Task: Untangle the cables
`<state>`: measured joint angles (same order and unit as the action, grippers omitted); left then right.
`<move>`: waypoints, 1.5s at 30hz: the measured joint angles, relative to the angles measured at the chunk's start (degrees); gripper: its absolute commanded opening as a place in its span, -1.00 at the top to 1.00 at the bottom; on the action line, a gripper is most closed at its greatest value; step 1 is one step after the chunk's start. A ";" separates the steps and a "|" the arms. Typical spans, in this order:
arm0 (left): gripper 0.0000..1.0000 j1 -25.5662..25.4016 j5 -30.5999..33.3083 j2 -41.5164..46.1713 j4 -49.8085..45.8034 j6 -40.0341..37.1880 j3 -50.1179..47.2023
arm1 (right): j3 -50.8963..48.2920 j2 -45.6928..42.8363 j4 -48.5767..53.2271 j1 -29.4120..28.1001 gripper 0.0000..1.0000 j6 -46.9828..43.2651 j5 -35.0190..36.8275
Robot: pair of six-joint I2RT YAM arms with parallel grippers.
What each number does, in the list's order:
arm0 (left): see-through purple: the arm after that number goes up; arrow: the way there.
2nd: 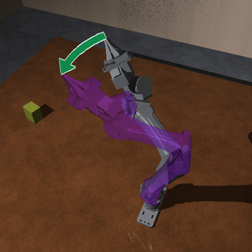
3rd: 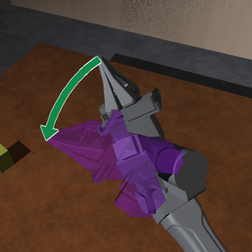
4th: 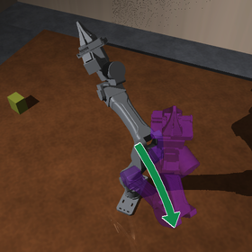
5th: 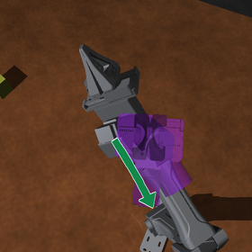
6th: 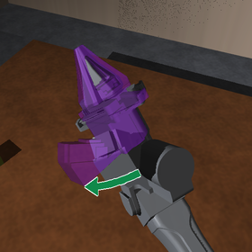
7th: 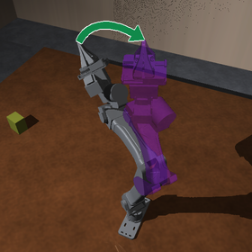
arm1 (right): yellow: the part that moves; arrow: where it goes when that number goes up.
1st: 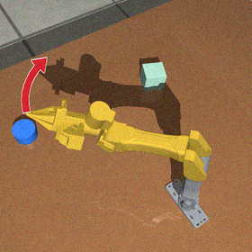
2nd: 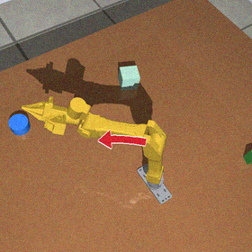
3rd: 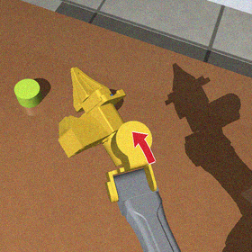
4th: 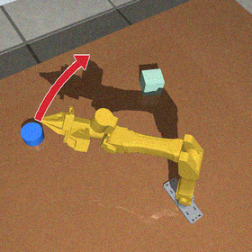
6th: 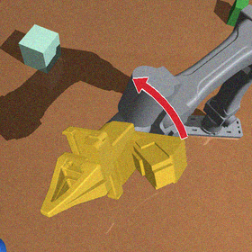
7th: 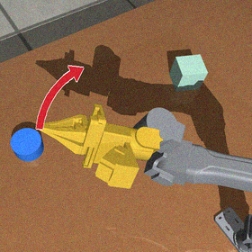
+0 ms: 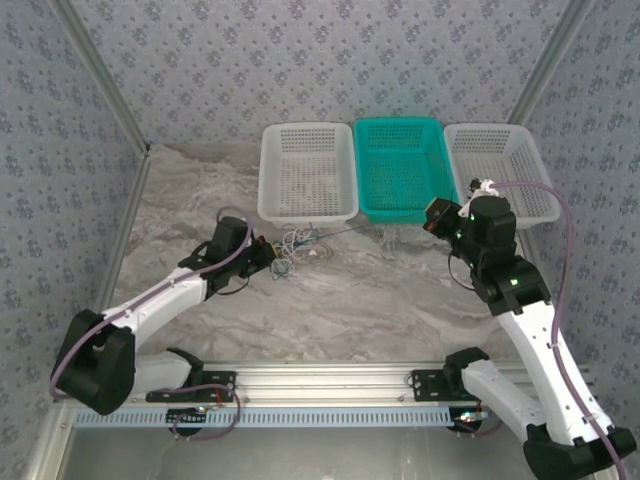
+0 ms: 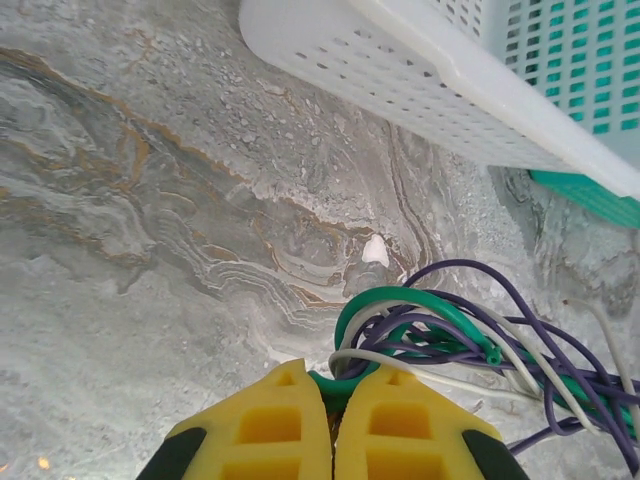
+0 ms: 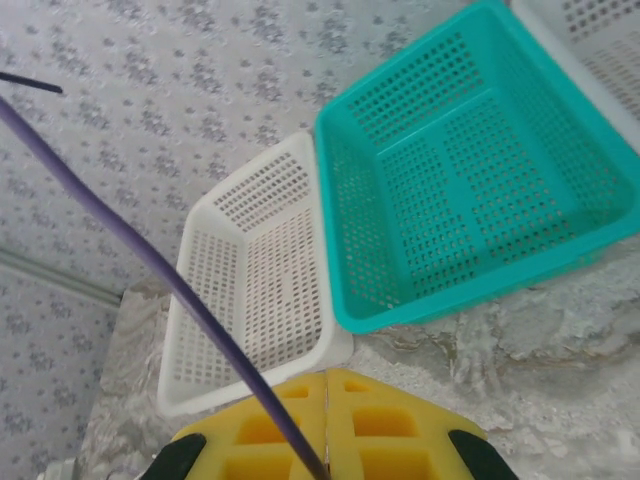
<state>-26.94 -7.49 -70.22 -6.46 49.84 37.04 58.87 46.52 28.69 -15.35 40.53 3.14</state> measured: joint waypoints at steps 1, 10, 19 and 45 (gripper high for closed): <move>1.00 0.42 -0.46 0.70 -0.02 0.00 -0.44 | 0.07 -0.13 0.87 0.87 1.00 0.59 -0.17; 1.00 3.76 -7.08 4.87 1.44 -3.61 -5.25 | 0.63 -0.04 2.43 7.43 1.00 3.67 -7.58; 0.24 -0.28 -0.26 -1.36 -3.72 -11.58 -8.31 | -0.92 13.86 -11.85 -7.63 1.00 -1.09 -14.34; -0.35 -14.03 8.66 -20.06 -17.53 -12.55 19.63 | -2.16 16.52 -15.23 -12.57 1.00 -6.58 -13.22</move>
<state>-40.97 1.17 -90.28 -23.99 37.30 56.66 56.71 63.05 13.45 -27.92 33.95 -10.09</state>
